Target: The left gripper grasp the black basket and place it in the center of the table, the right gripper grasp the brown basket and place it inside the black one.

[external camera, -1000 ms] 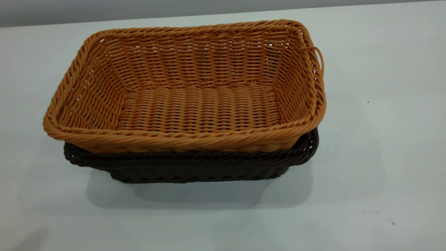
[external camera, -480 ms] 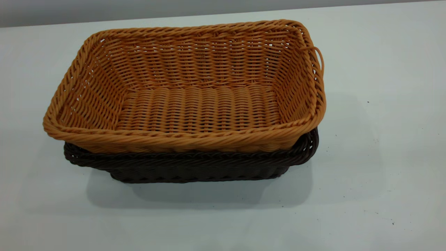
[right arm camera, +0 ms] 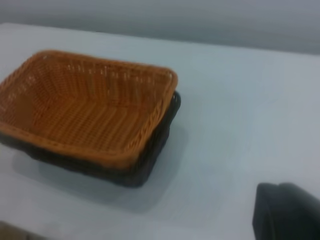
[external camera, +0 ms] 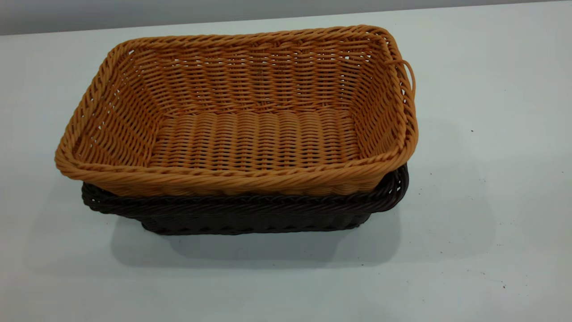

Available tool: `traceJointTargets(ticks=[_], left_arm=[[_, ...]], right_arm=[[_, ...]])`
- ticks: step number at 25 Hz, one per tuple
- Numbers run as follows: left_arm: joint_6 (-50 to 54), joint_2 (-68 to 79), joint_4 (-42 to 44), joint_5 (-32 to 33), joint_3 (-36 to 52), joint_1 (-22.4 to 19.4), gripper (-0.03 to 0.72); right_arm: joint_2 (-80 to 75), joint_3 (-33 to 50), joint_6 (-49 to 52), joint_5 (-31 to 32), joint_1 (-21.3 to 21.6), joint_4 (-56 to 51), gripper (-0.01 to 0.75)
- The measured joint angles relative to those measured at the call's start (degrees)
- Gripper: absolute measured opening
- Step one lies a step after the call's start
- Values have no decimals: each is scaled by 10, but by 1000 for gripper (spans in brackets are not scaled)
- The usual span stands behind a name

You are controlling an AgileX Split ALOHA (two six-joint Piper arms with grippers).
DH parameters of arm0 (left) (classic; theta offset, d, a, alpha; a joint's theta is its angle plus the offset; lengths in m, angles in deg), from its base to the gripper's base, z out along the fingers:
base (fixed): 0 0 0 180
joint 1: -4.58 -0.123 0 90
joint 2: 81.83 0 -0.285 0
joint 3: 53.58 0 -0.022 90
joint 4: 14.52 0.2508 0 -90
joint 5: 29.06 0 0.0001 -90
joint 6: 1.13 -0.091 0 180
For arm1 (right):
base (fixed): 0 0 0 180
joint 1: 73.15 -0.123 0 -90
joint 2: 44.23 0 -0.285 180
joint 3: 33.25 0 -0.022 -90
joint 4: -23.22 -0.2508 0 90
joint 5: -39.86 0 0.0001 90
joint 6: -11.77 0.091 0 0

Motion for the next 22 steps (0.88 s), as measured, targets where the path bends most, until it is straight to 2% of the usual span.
traceJointTargets(ticks=[9, 12, 22], left_arm=[[-6, -1, -31, -2, 33, 0, -1], [-31, -18, -55, -24, 52, 0, -1], [-40, -145, -118, -46, 146, 0, -1]], right_arm=[[-1, 28, -12, -10, 0, -3, 0], [-1, 28, -12, -10, 0, -12, 0], [-1, 28, -12, -10, 0, -22, 0]])
